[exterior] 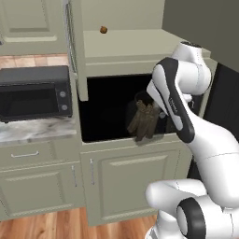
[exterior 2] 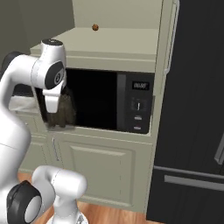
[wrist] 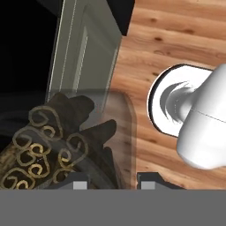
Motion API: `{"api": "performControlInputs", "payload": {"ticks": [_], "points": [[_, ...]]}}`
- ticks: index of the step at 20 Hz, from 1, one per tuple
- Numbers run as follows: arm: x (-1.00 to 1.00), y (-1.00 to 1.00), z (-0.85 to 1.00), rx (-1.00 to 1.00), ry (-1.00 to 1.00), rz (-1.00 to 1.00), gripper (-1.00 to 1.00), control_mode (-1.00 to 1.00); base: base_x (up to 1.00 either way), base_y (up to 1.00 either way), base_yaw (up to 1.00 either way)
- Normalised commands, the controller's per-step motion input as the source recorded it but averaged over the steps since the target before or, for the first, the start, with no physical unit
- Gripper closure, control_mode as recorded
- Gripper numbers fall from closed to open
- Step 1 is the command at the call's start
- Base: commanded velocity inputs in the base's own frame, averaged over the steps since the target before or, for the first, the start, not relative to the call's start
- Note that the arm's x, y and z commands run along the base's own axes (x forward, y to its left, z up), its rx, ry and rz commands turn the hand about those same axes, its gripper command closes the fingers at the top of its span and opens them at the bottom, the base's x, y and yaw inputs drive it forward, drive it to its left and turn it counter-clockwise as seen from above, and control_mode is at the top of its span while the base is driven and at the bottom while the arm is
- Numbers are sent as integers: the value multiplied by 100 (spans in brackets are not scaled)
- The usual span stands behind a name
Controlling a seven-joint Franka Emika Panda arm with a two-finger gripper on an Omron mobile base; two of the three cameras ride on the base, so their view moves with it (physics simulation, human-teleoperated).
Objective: Pick the jar and jar from the dining table and place them in the open cabinet. Close the cabinet after placing the objects.
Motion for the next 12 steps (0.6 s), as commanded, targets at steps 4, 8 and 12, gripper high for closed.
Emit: {"api": "performControlInputs", "payload": {"ticks": [4,8,12], "points": [[-5,-31,46,0,-6,0,100,-100,0,0,0],[-6,-27,45,0,-8,0,100,-100,0,0,0],[-6,-19,47,0,-17,0,100,-100,0,0,0]]}}
